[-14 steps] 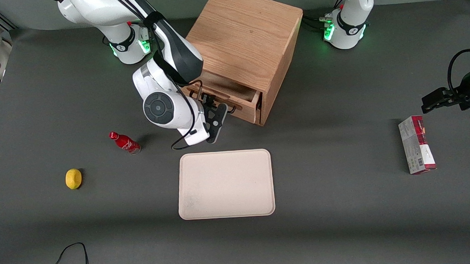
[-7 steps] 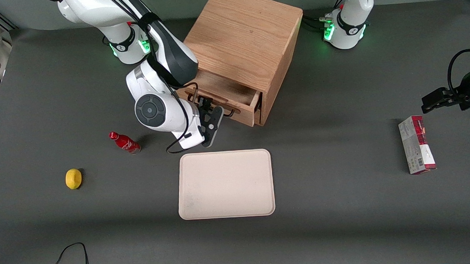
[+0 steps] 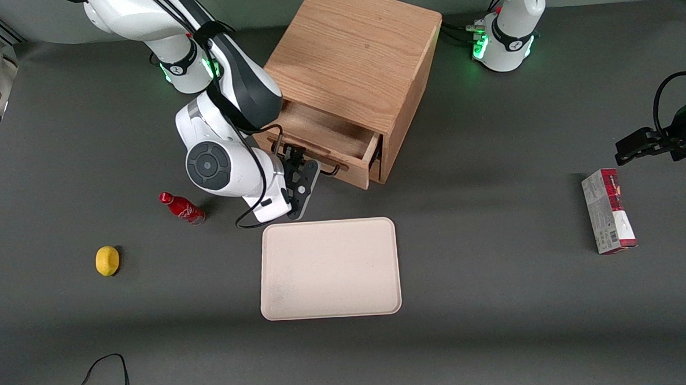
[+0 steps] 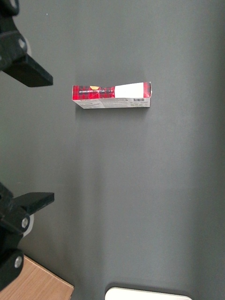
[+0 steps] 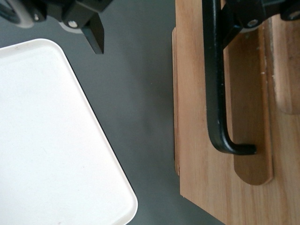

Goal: Open upper drawer
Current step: 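Pull the upper drawer handle outward from the cabinet with the right gripper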

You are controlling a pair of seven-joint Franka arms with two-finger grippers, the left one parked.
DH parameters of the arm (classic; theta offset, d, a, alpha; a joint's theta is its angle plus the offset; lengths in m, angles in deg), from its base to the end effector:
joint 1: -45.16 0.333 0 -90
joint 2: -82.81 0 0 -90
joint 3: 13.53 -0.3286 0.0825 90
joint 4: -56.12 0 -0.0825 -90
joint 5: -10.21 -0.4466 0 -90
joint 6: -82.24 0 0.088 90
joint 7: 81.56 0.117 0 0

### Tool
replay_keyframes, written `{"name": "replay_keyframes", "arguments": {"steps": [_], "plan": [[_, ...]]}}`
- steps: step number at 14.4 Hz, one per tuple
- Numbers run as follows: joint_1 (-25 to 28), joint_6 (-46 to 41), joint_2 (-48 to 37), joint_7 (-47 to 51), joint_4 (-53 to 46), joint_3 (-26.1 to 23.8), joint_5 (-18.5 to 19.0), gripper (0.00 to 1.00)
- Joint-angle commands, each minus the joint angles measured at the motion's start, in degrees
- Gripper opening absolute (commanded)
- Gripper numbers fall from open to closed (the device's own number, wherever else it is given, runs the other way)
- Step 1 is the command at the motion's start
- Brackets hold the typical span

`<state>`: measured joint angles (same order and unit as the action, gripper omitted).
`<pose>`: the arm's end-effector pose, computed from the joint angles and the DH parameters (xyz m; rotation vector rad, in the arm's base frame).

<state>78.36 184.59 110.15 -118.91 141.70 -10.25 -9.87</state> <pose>0.6177 0.3996 0.3629 -2.4202 -1.4356 0.2289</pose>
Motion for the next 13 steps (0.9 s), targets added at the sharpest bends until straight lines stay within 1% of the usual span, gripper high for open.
{"name": "replay_keyframes", "arguments": {"steps": [1,4,7,13], "plan": [[-0.5,0.04,0.43,-1.77,-0.59,-0.03,-1.18,1.0],[-1.3,0.22,1.05,-3.16,-0.59,-0.03,-1.27,1.0],[-2.52,0.22,2.63,-3.26,-3.39,-0.03,-1.36,1.0],[-3.41,0.22,4.56,-3.26,-5.85,-0.03,-1.27,1.0]]}}
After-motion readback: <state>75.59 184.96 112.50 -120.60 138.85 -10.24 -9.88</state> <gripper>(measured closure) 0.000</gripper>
